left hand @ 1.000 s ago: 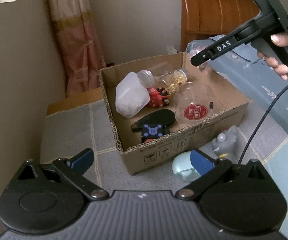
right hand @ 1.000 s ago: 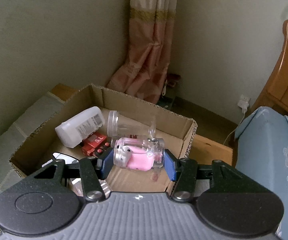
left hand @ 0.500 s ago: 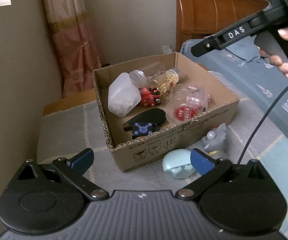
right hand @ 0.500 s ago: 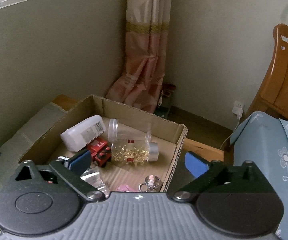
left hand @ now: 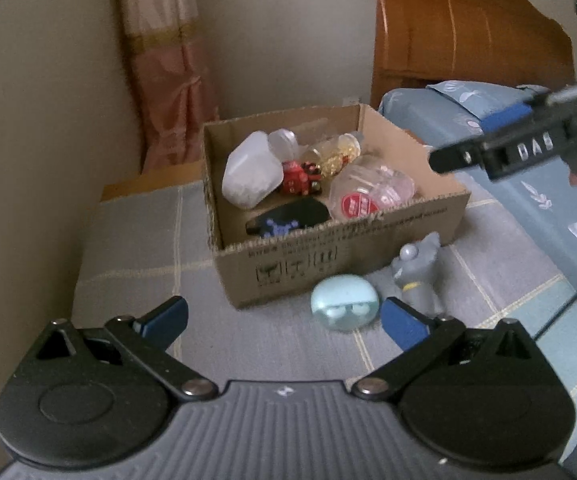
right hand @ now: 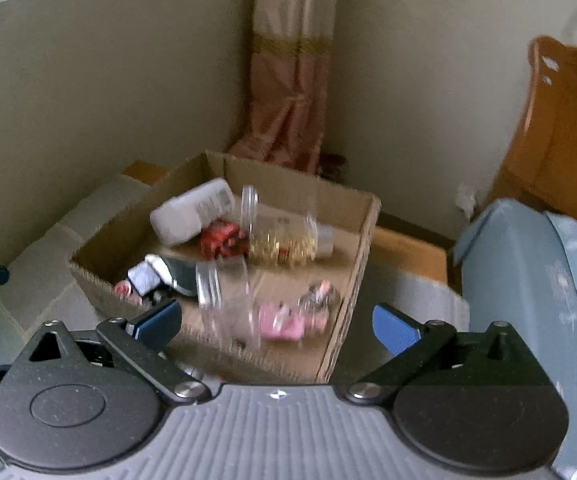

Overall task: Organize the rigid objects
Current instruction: 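Move both tools back toward the blue case and grey figure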

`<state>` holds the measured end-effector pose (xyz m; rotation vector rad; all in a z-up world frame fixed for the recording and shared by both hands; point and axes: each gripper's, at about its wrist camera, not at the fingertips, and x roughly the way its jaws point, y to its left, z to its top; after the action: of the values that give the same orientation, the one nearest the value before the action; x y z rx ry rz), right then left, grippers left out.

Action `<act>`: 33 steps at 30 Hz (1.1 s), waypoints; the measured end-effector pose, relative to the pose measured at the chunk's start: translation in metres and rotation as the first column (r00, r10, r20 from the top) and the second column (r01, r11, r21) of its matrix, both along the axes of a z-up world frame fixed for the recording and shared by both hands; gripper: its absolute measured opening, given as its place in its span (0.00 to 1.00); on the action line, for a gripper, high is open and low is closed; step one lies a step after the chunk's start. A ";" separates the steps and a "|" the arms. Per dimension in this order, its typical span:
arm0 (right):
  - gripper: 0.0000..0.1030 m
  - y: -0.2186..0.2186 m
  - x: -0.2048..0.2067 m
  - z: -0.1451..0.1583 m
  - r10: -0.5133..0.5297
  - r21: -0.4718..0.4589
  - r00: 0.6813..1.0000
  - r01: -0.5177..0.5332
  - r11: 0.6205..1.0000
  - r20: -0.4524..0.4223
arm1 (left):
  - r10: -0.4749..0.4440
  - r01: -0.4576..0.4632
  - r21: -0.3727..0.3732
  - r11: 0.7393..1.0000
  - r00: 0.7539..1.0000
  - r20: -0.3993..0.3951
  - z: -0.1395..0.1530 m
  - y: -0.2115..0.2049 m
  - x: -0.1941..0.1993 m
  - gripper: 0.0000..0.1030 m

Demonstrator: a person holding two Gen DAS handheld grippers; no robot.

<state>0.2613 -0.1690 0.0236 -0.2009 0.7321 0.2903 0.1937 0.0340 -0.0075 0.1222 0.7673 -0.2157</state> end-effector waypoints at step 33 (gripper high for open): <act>1.00 -0.045 -0.059 -0.088 -0.234 0.200 0.961 0.261 0.944 -0.148 | 0.113 -0.114 -0.030 0.993 0.993 -0.024 -0.031 0.011 -0.024 0.99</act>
<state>0.2024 -0.2140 -0.0644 0.1192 0.8314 0.1406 0.1695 0.0455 -0.0381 0.0465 0.7902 -0.1209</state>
